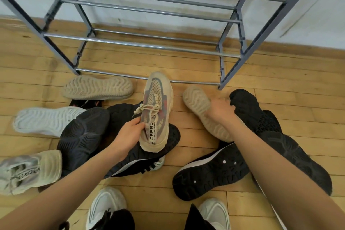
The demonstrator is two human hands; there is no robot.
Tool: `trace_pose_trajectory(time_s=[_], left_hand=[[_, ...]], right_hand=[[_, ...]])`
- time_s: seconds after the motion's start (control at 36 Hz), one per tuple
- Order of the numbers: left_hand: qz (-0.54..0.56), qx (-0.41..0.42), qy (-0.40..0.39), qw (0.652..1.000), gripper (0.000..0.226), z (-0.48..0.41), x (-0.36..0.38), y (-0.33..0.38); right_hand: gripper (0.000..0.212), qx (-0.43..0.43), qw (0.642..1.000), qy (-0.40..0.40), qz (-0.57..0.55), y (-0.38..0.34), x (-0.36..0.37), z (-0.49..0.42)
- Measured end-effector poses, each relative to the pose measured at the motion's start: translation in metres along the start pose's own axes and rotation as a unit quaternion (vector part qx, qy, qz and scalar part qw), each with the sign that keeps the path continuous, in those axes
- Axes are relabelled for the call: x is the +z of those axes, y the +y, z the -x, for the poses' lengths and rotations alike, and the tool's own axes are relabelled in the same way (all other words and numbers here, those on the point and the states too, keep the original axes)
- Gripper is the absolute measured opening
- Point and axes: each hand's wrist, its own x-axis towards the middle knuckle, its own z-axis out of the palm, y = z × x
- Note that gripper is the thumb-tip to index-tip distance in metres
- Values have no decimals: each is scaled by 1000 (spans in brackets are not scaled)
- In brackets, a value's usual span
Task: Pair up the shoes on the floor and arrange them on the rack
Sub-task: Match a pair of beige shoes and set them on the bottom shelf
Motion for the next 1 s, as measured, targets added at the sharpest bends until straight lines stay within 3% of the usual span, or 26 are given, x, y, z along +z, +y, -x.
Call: trace_pose_trajectory(time_s=[0.11, 0.22, 0.31, 0.36, 0.5, 0.61, 0.67, 0.72, 0.81, 1.0], left_hand=[[-51, 25, 66, 996, 41, 1, -4, -2], [-72, 47, 62, 994, 50, 2, -7, -7], [-91, 71, 61, 992, 52, 2, -9, -9], [-101, 92, 74, 988, 52, 3, -9, -9], [-139, 167, 141, 966, 36, 3, -14, -3], [-125, 174, 151, 965, 24, 0, -20, 7], [-42, 143, 132, 980, 30, 0, -23, 14], [58, 103, 90, 989, 37, 2, -26, 20], [80, 90, 30, 992, 40, 7, -29, 24], [9, 106, -51, 993, 43, 17, -23, 30]], right_hand=[[56, 11, 1000, -12, 12, -4, -4, 0], [54, -22, 1000, 4, 13, -12, -7, 8], [53, -49, 998, 45, 18, -19, -13, 22], [53, -72, 991, 112, 18, -23, -18, 33], [47, -218, 928, 303, 16, -28, -25, 54], [39, -298, 881, 368, 11, -32, -16, 60], [32, -343, 853, 394, 10, -33, -6, 61], [26, -392, 827, 402, 23, -36, 7, 60], [22, -455, 811, 367, 28, -38, 23, 59], [19, -444, 842, 306, -16, -19, 30, 59]])
